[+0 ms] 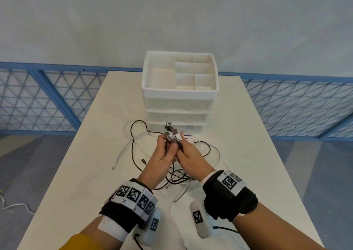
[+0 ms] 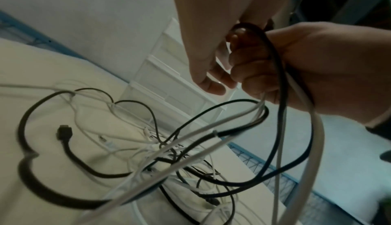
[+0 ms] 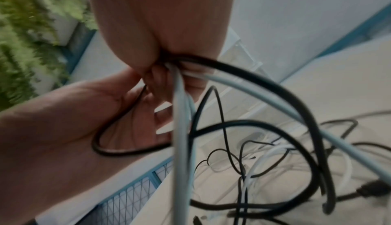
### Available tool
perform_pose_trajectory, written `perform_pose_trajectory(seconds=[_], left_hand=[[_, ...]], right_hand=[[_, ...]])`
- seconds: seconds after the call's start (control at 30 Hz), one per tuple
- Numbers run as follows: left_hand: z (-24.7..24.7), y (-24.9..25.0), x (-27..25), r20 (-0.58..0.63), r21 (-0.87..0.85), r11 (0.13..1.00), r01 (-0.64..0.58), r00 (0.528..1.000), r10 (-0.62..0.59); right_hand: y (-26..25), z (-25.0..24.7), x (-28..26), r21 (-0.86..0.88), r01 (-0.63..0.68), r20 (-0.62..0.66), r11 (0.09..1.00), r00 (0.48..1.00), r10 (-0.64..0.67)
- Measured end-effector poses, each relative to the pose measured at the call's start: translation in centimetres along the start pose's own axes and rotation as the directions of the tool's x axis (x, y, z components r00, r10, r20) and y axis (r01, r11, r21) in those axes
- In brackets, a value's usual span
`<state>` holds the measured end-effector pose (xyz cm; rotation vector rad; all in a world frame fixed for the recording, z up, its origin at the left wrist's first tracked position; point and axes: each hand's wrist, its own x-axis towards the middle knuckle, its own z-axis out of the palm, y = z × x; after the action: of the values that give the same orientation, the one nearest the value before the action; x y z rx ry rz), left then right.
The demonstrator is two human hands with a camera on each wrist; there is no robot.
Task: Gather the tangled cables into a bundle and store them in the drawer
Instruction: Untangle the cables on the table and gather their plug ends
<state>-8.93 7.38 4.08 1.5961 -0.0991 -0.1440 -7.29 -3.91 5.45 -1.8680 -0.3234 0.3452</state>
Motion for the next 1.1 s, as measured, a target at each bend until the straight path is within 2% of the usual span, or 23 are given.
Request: perform_pose_trajectory(seconds=[0.1,0.17,0.27,0.37,0.47,0.57,0.63,0.7,0.8,0.87,1.0,1.1], left_hand=[[-0.5,-0.5,-0.2,0.135,-0.073,0.996,0.049,0.99,-0.039],[-0.6,-0.7,-0.2,0.162,-0.114,0.991,0.067,0.986,-0.048],[-0.9,-0.6,0.0,0.046,-0.212,0.968,0.136,0.991,-0.129],[-2.0,-0.7,0.9,-0.08,-0.27,0.941,0.202,0.97,-0.231],[-3.2,-0.5,2.1,-0.196,-0.471,0.87,0.144,0.945,-0.263],[-4.6,0.1,3.0,-0.237,-0.555,0.828,0.085,0.937,-0.255],[-5.6,0.7,3.5,-0.243,-0.536,0.842,0.068,0.942,-0.231],[-6.1,1.2,3.9,-0.248,-0.514,0.857,0.045,0.948,-0.198],[-6.2,1.4,4.1,-0.253,-0.479,0.878,0.014,0.955,-0.153],[-5.9,1.1,4.2,-0.232,-0.466,0.885,0.0,0.965,-0.122],[-5.4,0.7,4.0,-0.189,-0.466,0.885,0.001,0.977,-0.1],[-4.8,0.5,4.0,-0.166,-0.473,0.881,0.019,0.98,-0.11]], right_hand=[[0.4,0.4,0.2,-0.209,0.056,0.03,0.976,0.998,-0.051],[0.7,0.6,0.7,-0.301,0.021,0.058,0.953,0.998,-0.004],[0.9,2.0,1.3,-0.376,-0.012,0.076,0.927,0.996,0.043],[1.6,4.6,0.6,-0.458,0.089,0.062,0.884,0.996,-0.068],[2.5,6.3,-1.1,-0.555,0.196,0.05,0.808,0.978,-0.203],[2.6,4.2,-2.1,-0.422,0.26,0.025,0.868,0.961,-0.276],[3.3,0.8,-2.4,-0.354,0.22,-0.002,0.909,0.972,-0.236],[5.0,-3.2,-2.6,-0.385,0.101,-0.067,0.917,0.988,-0.137],[7.7,-7.8,-3.6,-0.493,-0.117,-0.101,0.862,0.992,0.077],[8.9,-8.9,-4.6,-0.534,-0.169,-0.049,0.828,0.984,0.17],[10.0,-6.6,-6.2,-0.578,-0.11,0.152,0.809,0.959,0.24],[11.8,-2.7,-6.8,-0.65,-0.003,0.328,0.76,0.901,0.284]])
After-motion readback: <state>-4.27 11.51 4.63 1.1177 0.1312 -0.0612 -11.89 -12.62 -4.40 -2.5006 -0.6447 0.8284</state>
